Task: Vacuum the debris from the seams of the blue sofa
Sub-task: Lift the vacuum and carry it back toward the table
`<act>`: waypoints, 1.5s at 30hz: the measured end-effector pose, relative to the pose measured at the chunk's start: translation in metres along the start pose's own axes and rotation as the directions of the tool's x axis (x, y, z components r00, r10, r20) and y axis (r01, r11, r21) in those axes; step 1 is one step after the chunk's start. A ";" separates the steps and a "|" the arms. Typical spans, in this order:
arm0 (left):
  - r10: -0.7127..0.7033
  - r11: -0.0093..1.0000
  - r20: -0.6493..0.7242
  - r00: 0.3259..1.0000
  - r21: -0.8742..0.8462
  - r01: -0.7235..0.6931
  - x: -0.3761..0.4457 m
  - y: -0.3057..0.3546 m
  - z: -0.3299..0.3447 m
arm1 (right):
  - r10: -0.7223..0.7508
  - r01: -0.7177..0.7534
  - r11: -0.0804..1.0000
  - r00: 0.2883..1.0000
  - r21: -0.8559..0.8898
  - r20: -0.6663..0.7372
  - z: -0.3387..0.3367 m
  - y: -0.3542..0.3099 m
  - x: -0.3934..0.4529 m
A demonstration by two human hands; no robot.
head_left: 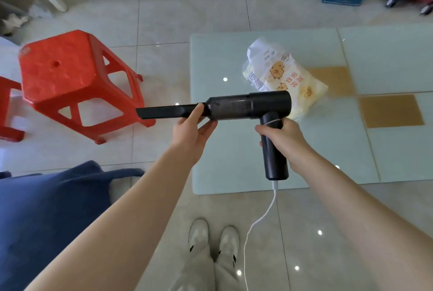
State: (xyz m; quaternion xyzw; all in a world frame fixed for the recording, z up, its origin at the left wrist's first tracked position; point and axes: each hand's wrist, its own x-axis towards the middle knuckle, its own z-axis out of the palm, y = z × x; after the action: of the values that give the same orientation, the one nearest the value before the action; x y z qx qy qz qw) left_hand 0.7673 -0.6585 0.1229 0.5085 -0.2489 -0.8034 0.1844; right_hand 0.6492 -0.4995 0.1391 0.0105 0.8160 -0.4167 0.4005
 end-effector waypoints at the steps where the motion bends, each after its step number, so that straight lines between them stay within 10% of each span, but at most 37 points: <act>1: -0.016 1.000 -0.001 1.000 0.010 0.016 0.015 -0.010 0.002 | 0.019 -0.019 1.000 1.000 0.003 -0.017 0.001 0.008 0.015; 28: -0.176 0.960 -0.038 0.984 0.216 0.180 0.135 -0.122 -0.001 | 0.169 -0.170 0.985 0.966 0.016 -0.197 0.001 0.127 0.119; 45: -0.270 0.914 -0.024 0.963 0.309 0.264 0.132 -0.115 -0.006 | 0.068 -0.119 0.953 0.980 -0.278 -0.186 -0.005 0.124 0.122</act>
State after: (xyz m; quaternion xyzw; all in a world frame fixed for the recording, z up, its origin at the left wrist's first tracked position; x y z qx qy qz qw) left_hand 0.7130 -0.6391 -0.0421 0.5524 -0.3017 -0.7769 -0.0113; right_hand 0.6069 -0.4537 -0.0232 0.0272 0.8983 -0.2715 0.3443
